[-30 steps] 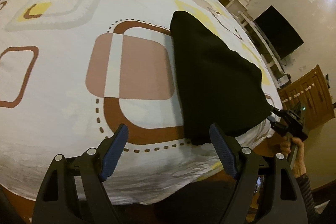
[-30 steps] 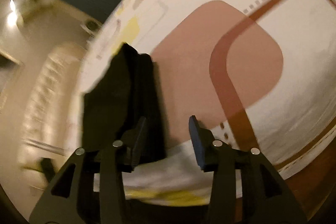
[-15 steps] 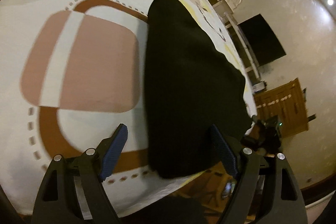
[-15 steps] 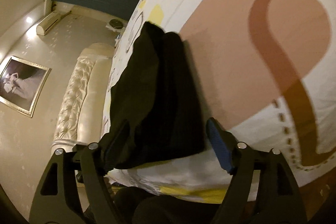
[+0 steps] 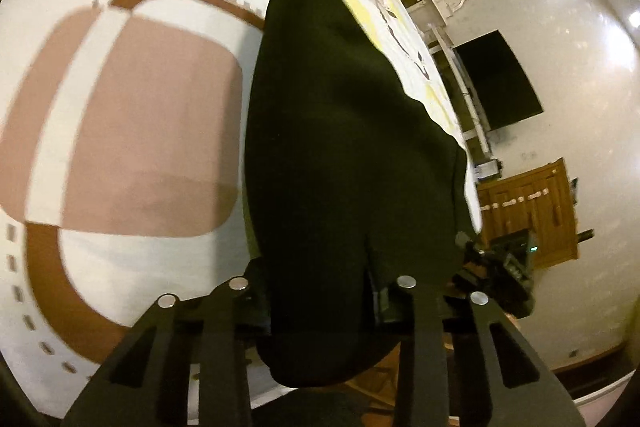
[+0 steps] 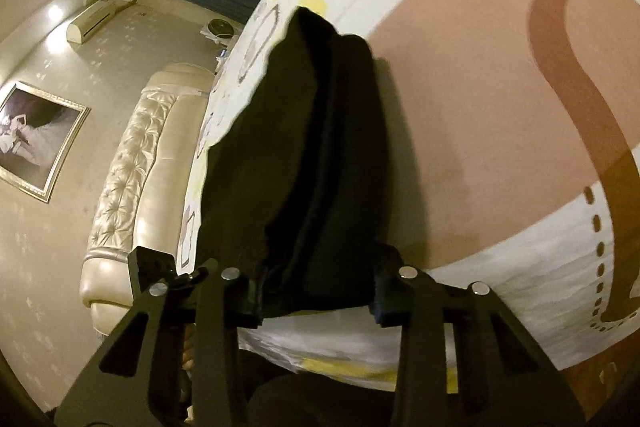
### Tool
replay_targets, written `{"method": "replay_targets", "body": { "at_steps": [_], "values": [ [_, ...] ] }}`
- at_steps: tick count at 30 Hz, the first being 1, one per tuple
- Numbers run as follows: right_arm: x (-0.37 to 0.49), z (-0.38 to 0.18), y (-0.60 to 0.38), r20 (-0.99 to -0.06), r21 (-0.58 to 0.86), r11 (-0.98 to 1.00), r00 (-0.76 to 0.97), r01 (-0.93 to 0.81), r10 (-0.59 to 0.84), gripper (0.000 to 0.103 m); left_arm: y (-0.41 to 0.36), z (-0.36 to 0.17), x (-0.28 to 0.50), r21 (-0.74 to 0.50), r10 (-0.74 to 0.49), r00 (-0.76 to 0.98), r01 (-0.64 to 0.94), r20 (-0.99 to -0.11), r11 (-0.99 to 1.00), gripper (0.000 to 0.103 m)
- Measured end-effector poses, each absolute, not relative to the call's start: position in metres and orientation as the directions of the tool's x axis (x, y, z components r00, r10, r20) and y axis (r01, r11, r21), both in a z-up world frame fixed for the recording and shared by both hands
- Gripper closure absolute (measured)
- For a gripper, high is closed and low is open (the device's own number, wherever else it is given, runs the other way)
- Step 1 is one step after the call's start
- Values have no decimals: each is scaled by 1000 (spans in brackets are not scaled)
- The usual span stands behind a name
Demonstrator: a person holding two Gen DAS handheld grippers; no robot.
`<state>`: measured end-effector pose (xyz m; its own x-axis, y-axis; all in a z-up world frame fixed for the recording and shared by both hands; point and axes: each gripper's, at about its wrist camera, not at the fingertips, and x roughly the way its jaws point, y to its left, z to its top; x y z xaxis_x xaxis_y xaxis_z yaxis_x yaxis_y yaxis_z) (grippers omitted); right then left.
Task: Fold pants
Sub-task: 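Grasp the hem end of the black pants with both grippers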
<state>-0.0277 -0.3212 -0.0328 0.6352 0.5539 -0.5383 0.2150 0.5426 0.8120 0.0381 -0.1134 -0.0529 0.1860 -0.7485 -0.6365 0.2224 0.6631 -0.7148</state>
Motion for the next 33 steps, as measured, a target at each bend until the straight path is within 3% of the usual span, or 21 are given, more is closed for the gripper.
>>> {"method": "replay_targets", "body": {
  "at_steps": [8, 17, 33],
  "values": [
    [4, -19, -261, -524, 816, 564, 575, 127, 628, 69, -56, -25, 30, -629, -665, 282, 216, -692, 746, 72],
    [40, -26, -192, -520, 822, 565, 491, 67, 699, 69, 23, -34, 11, -624, -626, 336, 129, -704, 770, 72],
    [29, -54, -203, -516, 837, 535, 487, 111, 705, 68, 16, -41, 15, -616, -625, 340, 148, -703, 773, 70]
  ]
}}
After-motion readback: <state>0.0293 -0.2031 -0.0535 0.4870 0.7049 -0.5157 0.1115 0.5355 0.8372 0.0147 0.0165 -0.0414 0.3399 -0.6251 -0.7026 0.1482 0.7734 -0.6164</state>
